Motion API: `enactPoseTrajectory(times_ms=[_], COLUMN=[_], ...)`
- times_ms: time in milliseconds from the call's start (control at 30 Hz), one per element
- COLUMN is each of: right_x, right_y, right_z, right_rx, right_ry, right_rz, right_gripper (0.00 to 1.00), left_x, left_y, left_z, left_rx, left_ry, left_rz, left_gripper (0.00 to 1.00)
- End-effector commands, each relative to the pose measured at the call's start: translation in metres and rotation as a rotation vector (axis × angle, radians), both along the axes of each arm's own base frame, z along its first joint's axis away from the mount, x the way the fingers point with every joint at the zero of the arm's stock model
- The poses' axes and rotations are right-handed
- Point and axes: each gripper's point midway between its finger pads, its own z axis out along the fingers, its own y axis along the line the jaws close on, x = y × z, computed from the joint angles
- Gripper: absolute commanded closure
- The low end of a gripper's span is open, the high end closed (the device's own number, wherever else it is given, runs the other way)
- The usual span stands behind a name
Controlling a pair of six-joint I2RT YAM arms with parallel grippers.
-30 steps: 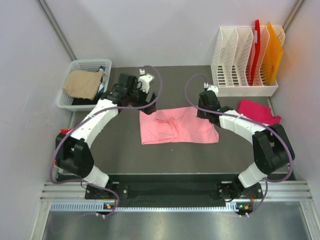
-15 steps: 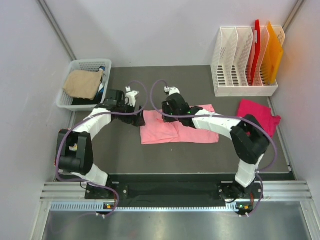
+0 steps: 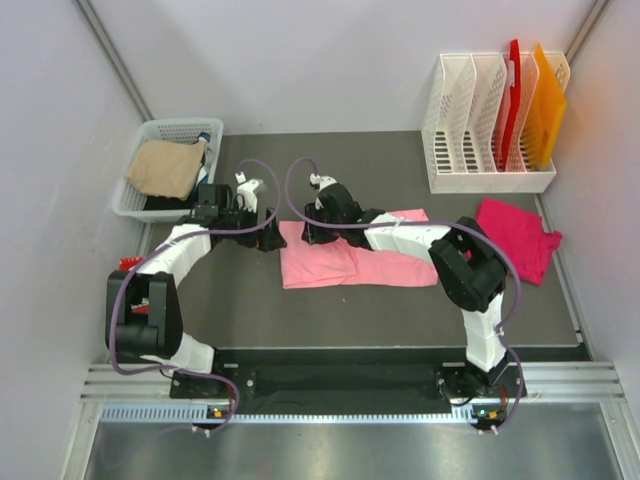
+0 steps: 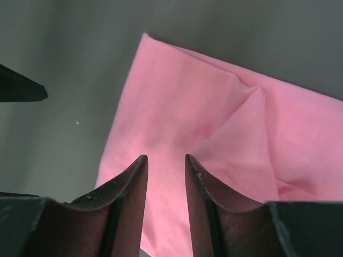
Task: Fold and stack the t-shirts
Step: Fold the folded rectangular tshirt in 1/3 of the way
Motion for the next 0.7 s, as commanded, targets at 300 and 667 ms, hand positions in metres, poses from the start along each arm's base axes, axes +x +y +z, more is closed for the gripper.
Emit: enactPoseTrajectory(times_ms=[300,667], right_x=[0.006,-0.014], right_y=[0.022,0.033], right_z=[0.037,0.025], right_rx=[0.070,0.021], right_ry=[-0.082,-0.054], right_rz=[0.011,0.068], right_gripper=[0.68,0.66], left_x=[0.005,0.010], left_y=[-0.004,0.018], left_z=[0.032,0.048], left_rx=[-0.073,-0.160], left_ry=[-0.112,-0.136], left_rz=[-0.031,0.021], left_gripper=[0.02,0.02])
